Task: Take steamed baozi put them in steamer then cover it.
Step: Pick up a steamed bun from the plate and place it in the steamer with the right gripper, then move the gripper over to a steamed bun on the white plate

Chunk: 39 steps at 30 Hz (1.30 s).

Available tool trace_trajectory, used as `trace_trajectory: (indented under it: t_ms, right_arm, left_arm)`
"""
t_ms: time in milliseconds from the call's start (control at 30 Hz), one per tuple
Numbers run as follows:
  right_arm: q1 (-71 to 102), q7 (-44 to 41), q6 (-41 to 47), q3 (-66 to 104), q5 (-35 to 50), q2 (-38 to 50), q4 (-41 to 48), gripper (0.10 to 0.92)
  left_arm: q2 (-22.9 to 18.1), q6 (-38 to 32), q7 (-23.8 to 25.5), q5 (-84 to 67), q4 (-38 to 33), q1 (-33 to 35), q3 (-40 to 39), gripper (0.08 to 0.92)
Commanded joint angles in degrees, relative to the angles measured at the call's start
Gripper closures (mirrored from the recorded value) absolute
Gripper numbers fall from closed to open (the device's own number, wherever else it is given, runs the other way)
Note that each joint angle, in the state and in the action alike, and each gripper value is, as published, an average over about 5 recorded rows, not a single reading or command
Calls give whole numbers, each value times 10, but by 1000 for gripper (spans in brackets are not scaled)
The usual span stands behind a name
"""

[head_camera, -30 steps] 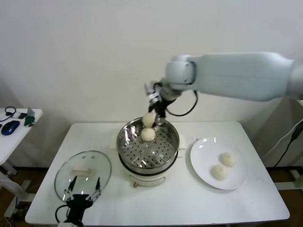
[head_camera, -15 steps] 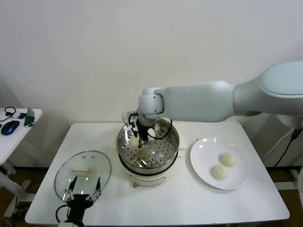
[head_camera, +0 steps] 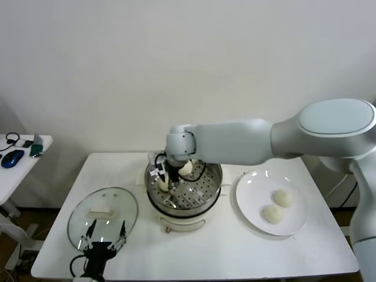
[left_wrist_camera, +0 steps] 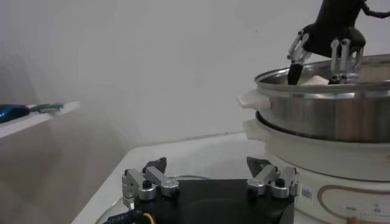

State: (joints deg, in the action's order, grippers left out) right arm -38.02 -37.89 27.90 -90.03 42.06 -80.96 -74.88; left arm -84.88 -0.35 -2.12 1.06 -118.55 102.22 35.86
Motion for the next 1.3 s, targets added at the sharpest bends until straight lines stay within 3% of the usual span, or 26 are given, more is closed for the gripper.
trace_trajectory:
  t_ms: [33, 300, 533, 767, 1000, 1300]
  right_arm:
    - [-93, -60, -66, -30, 15, 35, -13, 212]
    - [-266, -212, -171, -125, 32, 188, -62, 203]
    - [-296, -188, -171, -260, -65, 372, -167, 203]
    - [-191, -139, -146, -263, -151, 502, -191, 203]
    - [-14, -110, -117, -136, -207, 545, -169, 203]
    - [163, -85, -91, 19, -250, 518, -108, 203]
  left_arm:
    - [-1, 0, 0, 2, -2, 2, 0, 177]
    - [-4, 2, 1, 6, -4, 1, 0, 177]
    - [-4, 7, 1, 5, -6, -3, 1, 177]
    - [-8, 12, 3, 9, -7, -9, -5, 177]
    - [-12, 12, 2, 10, -6, -9, -4, 177]
    - [-14, 10, 2, 11, -7, -2, -1, 177]
